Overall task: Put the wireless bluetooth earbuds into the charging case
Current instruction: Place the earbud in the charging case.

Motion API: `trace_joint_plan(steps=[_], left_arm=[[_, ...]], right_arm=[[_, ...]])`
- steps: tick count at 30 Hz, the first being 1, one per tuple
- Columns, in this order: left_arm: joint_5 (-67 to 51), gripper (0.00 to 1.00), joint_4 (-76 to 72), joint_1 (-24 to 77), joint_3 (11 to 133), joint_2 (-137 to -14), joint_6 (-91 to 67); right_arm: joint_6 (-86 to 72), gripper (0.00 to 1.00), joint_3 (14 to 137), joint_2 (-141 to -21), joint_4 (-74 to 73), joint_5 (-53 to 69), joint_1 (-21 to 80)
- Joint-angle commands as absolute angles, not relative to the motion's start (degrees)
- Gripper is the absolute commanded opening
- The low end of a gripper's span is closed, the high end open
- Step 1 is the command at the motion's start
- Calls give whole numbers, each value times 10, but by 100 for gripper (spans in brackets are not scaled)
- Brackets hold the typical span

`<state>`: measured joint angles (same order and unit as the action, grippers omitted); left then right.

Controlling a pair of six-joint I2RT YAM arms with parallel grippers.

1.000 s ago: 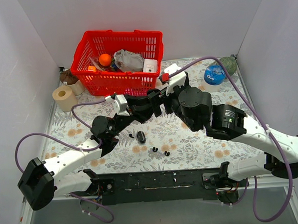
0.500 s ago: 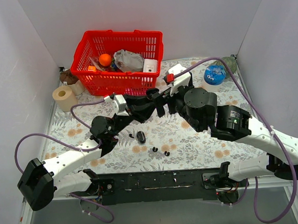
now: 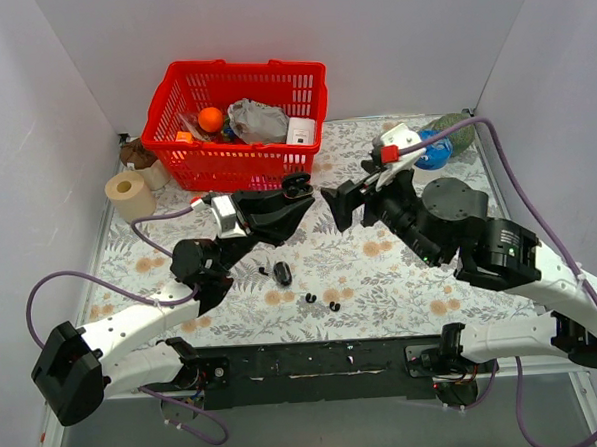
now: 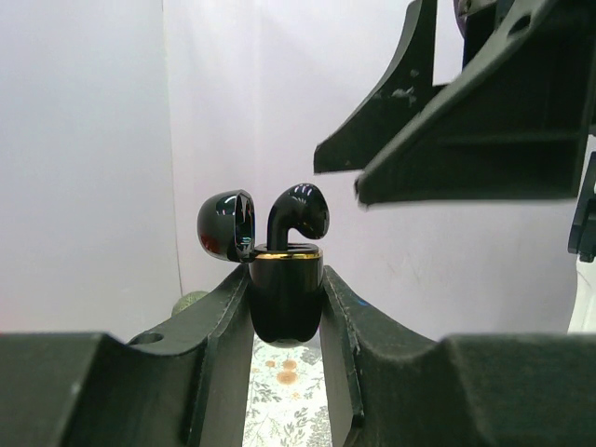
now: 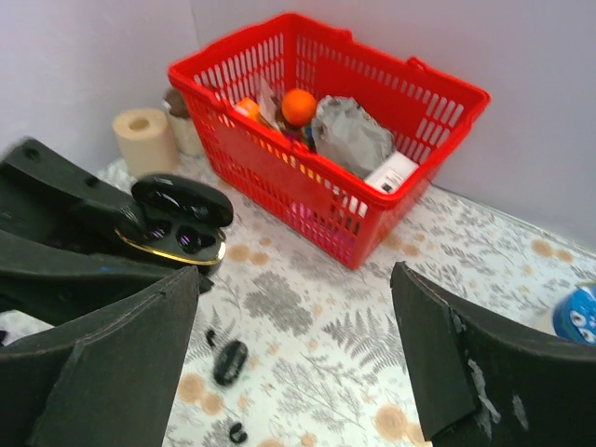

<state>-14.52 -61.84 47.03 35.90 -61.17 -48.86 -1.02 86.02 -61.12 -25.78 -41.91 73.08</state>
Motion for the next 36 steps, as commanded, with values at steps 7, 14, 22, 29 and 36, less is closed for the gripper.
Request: trace_joint_plan(steps=[7,14,22,29,36], left_arm=[[-152,0,-650,469,351,-604,-486],[-157,0,-646,469,354,-603,-481],[-163,0,-641,469,357,-600,-476],[-171,0,-638,469,357,-596,-476],[-178,0,-636,469,358,-591,-480]], right_arm=[[19,18,897,-617,-176,-288,728],[25,1,925,-642,-208,-187,728],[28,1,933,-657,-224,-185,728],[30,1,928,-664,-231,-206,728],[34,1,921,-662,-229,-235,728]])
